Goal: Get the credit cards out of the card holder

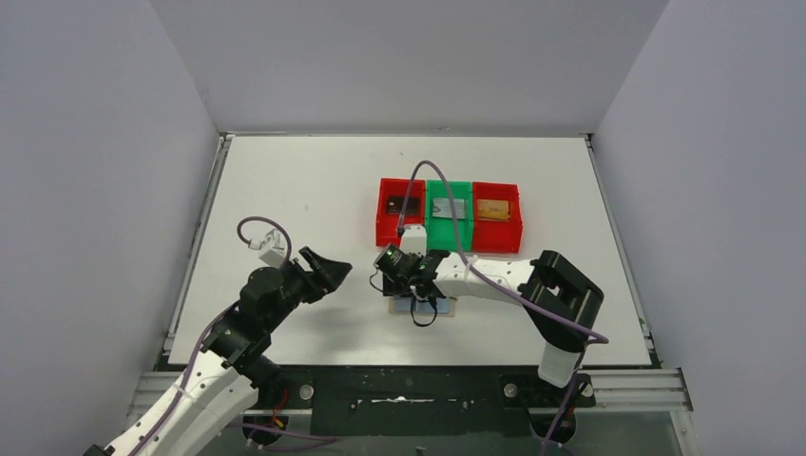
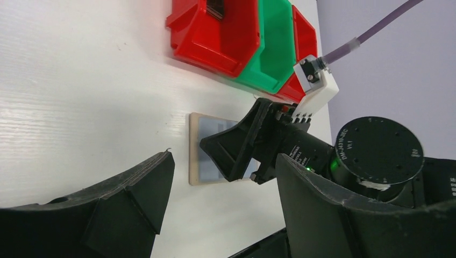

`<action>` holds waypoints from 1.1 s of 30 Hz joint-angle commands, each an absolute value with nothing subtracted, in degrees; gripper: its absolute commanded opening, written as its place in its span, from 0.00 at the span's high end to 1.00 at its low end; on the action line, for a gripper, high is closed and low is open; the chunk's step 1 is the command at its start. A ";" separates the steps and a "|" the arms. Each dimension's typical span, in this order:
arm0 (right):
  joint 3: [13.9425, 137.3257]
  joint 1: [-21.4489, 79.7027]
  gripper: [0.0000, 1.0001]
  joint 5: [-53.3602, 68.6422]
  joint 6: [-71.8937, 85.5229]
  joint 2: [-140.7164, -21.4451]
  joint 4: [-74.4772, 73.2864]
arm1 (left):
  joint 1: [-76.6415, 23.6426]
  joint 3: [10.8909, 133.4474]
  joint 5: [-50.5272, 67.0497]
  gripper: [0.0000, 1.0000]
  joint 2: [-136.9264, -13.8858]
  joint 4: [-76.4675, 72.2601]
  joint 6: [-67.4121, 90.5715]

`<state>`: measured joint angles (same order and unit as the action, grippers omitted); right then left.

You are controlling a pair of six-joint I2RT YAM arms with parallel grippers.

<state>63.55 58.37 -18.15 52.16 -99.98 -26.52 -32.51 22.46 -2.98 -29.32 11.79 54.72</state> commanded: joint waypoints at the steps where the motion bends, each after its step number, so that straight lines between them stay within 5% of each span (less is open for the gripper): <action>1: 65.52 59.08 0.35 -21.79 52.59 -101.94 -29.39 | -32.23 24.23 -7.46 0.31 -27.22 14.48 55.28; 12: 63.28 58.07 0.62 -17.68 52.74 -104.07 -26.31 | -32.21 23.63 -5.99 0.31 -28.11 13.10 55.81; 18: 60.25 56.58 0.93 -13.34 51.88 -101.92 -20.96 | -32.23 23.38 -4.05 0.31 -29.60 11.40 55.48; 22: 58.63 55.74 1.00 -11.70 51.65 -100.82 -18.69 | -32.24 22.91 -1.60 0.31 -31.68 9.31 55.29; 33: 41.61 48.81 1.00 4.47 53.91 -90.08 7.65 | -32.20 21.90 5.52 0.31 -37.86 2.29 54.77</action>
<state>47.11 51.18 -3.68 52.34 -94.28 -5.98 -32.51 21.87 1.52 -36.36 9.32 55.31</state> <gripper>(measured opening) 0.023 0.690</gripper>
